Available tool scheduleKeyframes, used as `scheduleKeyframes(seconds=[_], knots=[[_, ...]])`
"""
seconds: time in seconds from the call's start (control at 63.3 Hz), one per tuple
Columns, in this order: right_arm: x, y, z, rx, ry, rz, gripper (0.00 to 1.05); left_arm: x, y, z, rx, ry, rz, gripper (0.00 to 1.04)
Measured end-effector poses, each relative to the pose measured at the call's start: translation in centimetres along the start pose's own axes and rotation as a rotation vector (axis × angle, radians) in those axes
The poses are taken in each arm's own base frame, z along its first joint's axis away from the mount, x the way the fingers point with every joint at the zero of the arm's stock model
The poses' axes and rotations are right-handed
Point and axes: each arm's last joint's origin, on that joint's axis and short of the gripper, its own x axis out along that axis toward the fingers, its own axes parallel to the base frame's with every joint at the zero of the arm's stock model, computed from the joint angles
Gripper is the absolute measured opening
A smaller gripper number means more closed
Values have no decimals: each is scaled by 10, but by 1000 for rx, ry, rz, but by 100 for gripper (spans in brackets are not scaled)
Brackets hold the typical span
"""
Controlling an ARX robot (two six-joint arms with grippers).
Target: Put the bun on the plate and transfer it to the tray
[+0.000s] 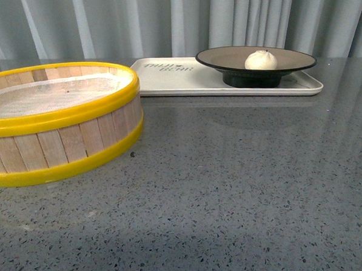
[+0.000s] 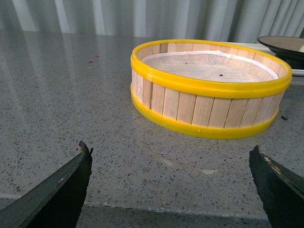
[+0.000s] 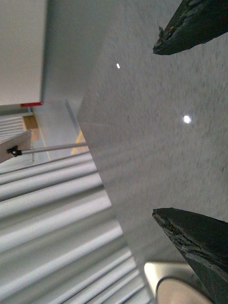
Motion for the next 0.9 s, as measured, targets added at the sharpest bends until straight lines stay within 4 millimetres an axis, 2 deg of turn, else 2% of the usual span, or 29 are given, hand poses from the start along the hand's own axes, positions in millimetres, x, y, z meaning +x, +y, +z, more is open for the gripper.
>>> scheduleKeyframes(seconds=[0.063,0.111,0.19,0.237,0.253,0.332,0.395,0.458,0.569,0.901], knots=[[-15,-9,-16,-94,14,-3,96,0,0,0,0,0,0,98],[-23,-16,-26,-104,48,102,91,0,0,0,0,0,0,98],[-51,-25,-49,-81,107,428,71,0,0,0,0,0,0,98],[-66,-25,-56,-75,116,516,61,0,0,0,0,0,0,98],[-72,-24,-58,-74,116,529,55,0,0,0,0,0,0,98],[-83,-23,-61,-76,102,527,43,0,0,0,0,0,1,98],[-88,-22,-62,-77,89,522,34,0,0,0,0,0,0,98],[-94,-19,-64,-77,83,520,20,0,0,0,0,0,0,98],[-101,-16,-69,-80,87,526,1,0,0,0,0,0,0,98],[-121,-6,-80,-71,76,525,2,0,0,0,0,0,0,98]])
